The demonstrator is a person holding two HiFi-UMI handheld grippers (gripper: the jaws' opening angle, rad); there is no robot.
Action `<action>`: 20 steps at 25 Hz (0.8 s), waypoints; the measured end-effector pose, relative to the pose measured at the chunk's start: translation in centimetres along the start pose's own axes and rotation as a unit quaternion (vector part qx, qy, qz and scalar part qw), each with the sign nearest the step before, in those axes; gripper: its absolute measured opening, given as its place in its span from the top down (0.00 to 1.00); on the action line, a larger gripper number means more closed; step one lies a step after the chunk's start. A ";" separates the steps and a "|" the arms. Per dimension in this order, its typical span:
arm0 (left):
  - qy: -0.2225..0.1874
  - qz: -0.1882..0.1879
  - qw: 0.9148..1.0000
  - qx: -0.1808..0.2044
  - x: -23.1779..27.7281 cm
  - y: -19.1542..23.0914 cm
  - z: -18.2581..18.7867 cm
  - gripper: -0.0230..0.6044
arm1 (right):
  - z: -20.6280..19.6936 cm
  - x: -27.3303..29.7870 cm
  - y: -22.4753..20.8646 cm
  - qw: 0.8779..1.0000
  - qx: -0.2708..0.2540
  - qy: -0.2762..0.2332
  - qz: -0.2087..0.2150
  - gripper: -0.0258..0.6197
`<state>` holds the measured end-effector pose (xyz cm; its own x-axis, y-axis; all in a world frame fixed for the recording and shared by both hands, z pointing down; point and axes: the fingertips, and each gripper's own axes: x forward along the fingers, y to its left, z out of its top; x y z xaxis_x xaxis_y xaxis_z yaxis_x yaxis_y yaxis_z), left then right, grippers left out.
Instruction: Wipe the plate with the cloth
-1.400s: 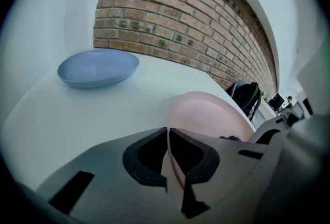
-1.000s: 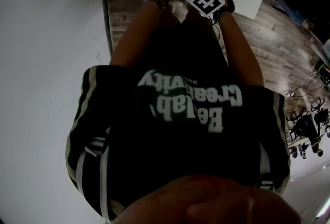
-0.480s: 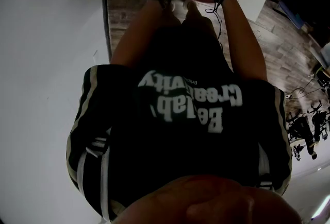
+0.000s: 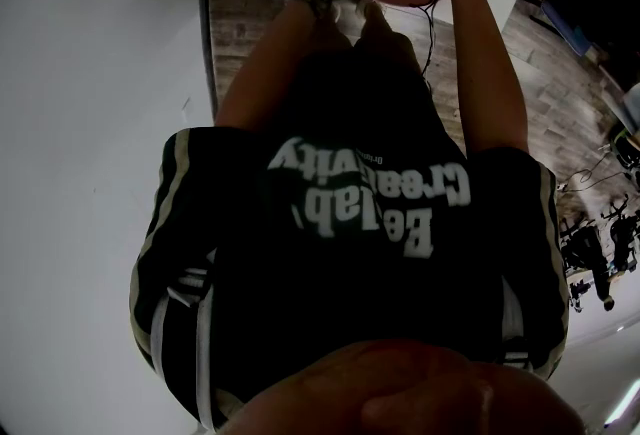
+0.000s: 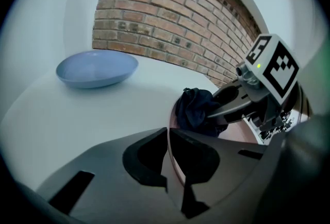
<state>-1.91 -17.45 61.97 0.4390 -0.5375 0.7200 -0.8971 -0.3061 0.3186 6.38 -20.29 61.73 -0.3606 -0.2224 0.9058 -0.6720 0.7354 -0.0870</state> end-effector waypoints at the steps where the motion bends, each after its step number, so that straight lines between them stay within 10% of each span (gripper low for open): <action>1: 0.000 -0.001 1.000 0.000 0.0 -0.1 0.0 0.94 | -0.4 -0.3 -0.6 1.000 0.003 0.003 -0.005 0.78; 20: 0.004 -0.005 1.000 0.003 0.0 0.1 0.0 0.94 | -10.0 -3.3 0.8 0.991 -0.028 0.130 -0.009 0.78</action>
<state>-1.97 -17.46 61.98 0.4483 -0.5271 0.7219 -0.8920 -0.3158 0.3233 13.48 -12.54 62.81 -0.1657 -0.0682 0.9838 -0.6376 0.7685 -0.0541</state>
